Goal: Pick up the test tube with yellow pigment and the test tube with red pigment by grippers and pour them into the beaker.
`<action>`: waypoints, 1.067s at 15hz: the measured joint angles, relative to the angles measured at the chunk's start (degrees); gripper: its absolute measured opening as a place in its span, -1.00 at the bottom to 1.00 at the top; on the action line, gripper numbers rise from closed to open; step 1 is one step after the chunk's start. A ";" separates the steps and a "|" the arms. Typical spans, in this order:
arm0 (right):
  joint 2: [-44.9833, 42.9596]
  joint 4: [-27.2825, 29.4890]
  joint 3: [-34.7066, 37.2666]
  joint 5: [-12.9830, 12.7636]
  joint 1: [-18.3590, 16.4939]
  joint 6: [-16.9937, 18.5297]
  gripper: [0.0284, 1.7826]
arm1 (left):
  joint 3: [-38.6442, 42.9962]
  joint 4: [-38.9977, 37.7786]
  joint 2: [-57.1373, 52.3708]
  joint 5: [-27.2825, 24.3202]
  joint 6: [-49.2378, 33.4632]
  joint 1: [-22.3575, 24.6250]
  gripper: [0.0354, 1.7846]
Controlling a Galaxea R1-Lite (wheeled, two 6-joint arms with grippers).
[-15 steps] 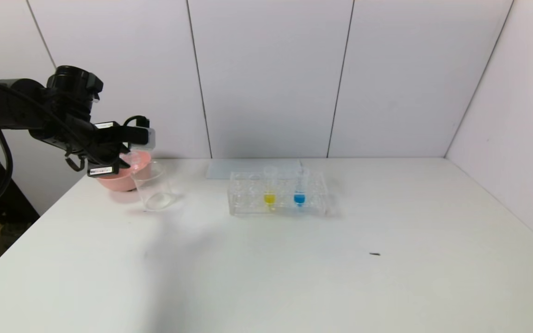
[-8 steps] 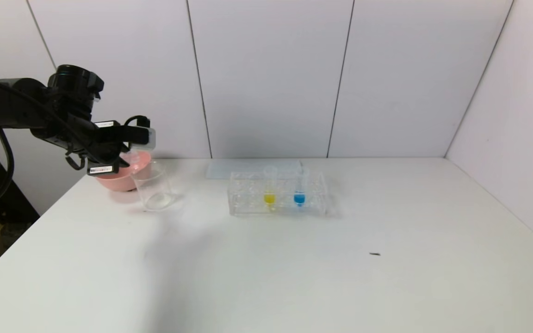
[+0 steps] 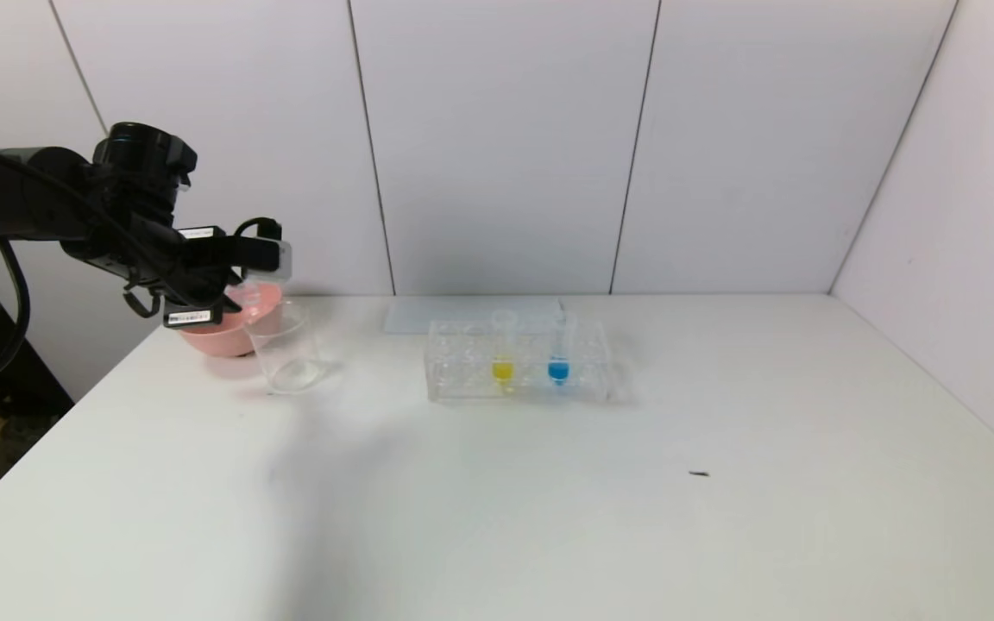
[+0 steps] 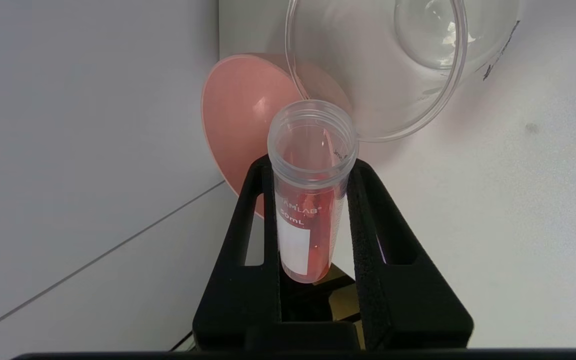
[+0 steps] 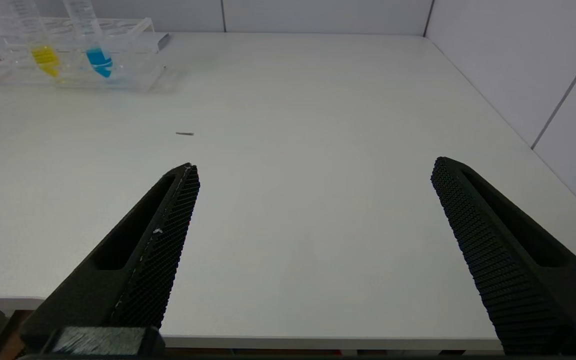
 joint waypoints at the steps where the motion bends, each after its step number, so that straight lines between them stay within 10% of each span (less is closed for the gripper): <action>1: 0.00 0.00 0.00 -0.02 0.00 -0.02 0.91 | 0.00 0.00 0.00 0.11 0.20 0.00 -0.54; 16: 0.00 0.00 0.00 0.00 0.00 -0.05 0.91 | 0.61 0.09 -0.13 3.10 1.96 -0.79 -0.54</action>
